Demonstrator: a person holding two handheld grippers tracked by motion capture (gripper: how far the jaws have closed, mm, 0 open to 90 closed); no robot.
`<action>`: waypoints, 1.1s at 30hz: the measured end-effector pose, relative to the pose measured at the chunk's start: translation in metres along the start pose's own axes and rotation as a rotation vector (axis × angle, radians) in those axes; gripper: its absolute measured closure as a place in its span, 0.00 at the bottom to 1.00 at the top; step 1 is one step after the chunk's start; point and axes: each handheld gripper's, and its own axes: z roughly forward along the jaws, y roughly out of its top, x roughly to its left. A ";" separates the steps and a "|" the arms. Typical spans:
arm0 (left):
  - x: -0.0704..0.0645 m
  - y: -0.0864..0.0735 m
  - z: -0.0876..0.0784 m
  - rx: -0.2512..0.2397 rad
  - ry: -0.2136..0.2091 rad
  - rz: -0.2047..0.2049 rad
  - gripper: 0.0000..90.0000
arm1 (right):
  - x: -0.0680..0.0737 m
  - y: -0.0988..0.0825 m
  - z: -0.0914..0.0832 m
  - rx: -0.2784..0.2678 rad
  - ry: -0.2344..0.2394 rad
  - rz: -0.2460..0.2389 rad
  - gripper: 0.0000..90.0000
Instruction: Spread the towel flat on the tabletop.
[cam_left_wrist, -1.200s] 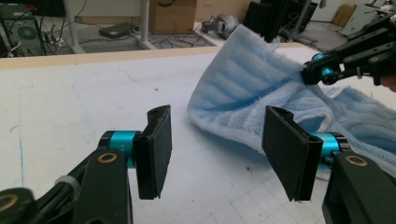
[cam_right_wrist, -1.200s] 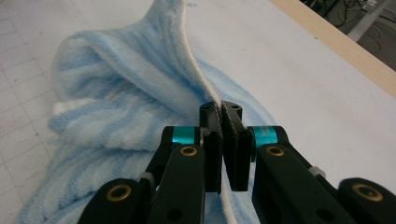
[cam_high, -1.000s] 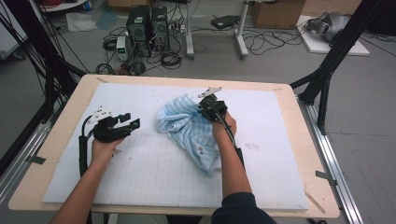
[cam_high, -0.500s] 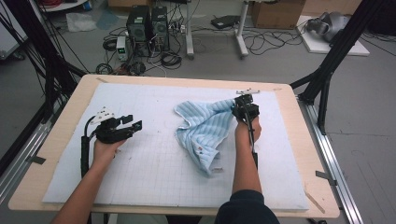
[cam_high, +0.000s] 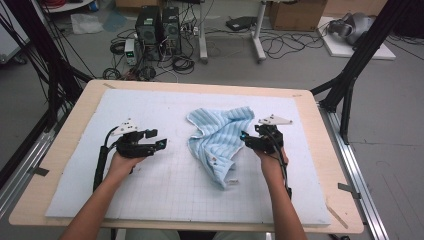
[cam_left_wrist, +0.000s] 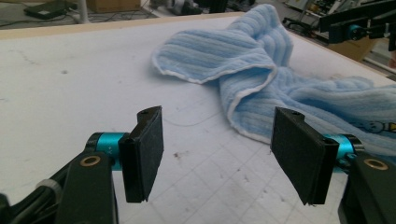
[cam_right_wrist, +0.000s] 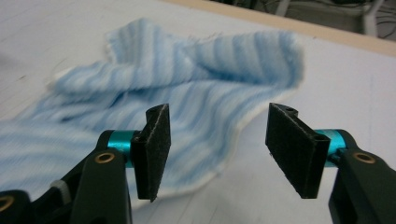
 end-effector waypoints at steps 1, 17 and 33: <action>-0.004 0.001 0.004 0.000 -0.014 0.008 0.38 | 0.001 -0.005 -0.007 -0.016 0.019 -0.002 0.43; -0.033 0.016 0.094 0.177 0.000 0.094 0.39 | 0.005 -0.033 -0.038 -0.067 0.095 -0.037 0.36; -0.043 0.022 0.123 0.352 0.044 0.185 0.94 | 0.002 -0.037 -0.037 -0.053 0.104 -0.030 0.36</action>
